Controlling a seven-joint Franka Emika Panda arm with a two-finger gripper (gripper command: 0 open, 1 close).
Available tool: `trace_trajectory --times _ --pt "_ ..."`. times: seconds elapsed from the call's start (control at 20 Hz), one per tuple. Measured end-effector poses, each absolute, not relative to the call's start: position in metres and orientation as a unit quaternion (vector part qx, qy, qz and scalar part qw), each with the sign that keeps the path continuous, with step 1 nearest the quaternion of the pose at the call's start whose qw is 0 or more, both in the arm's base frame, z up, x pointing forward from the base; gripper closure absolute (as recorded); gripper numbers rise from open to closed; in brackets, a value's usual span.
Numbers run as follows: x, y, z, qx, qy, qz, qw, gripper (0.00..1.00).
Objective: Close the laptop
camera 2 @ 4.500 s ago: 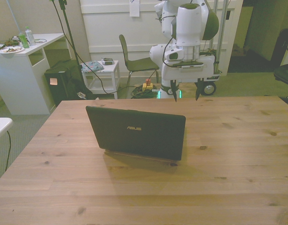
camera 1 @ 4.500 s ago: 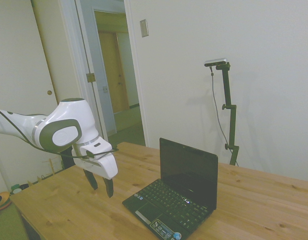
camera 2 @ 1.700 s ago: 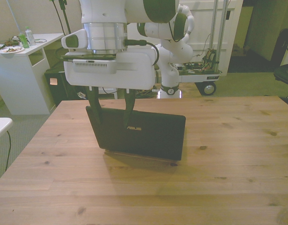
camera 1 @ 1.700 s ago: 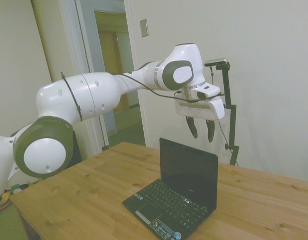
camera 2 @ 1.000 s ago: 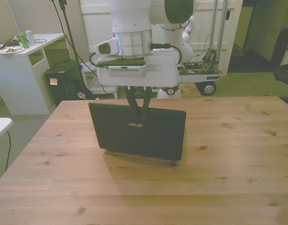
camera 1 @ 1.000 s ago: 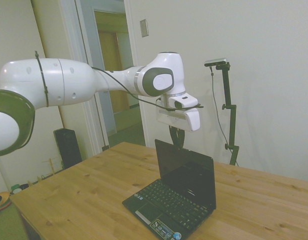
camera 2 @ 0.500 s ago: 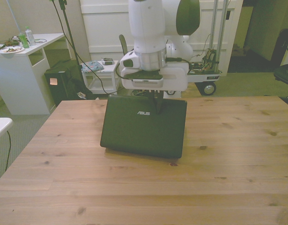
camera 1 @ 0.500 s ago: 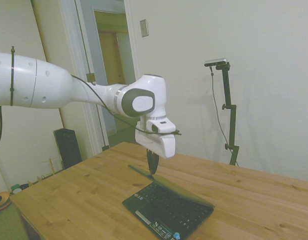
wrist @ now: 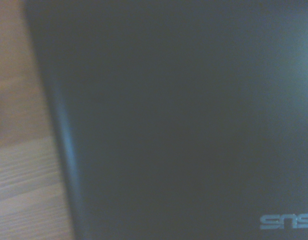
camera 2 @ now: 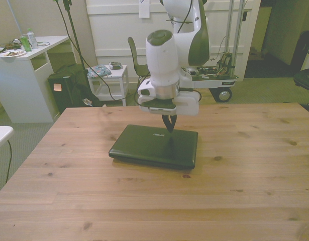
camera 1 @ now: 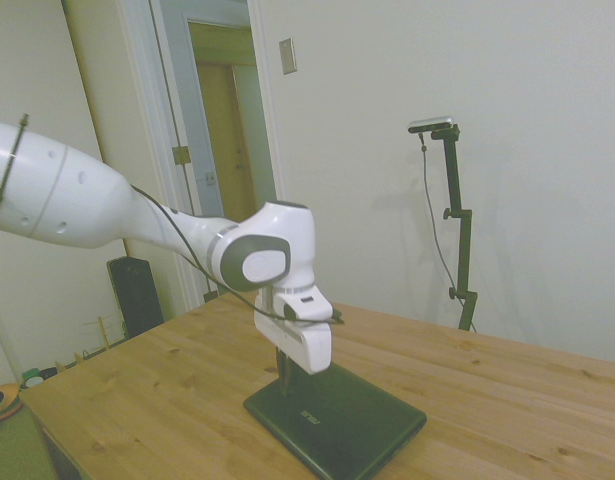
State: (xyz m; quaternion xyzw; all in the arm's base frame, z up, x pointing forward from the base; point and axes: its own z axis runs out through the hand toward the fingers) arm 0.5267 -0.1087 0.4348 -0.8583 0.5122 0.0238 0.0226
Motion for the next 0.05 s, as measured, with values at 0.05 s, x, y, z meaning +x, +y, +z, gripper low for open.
trace_trajectory --times 0.05 --pt "0.5215 -0.0948 0.4608 -0.866 0.498 0.007 0.029 1.0"
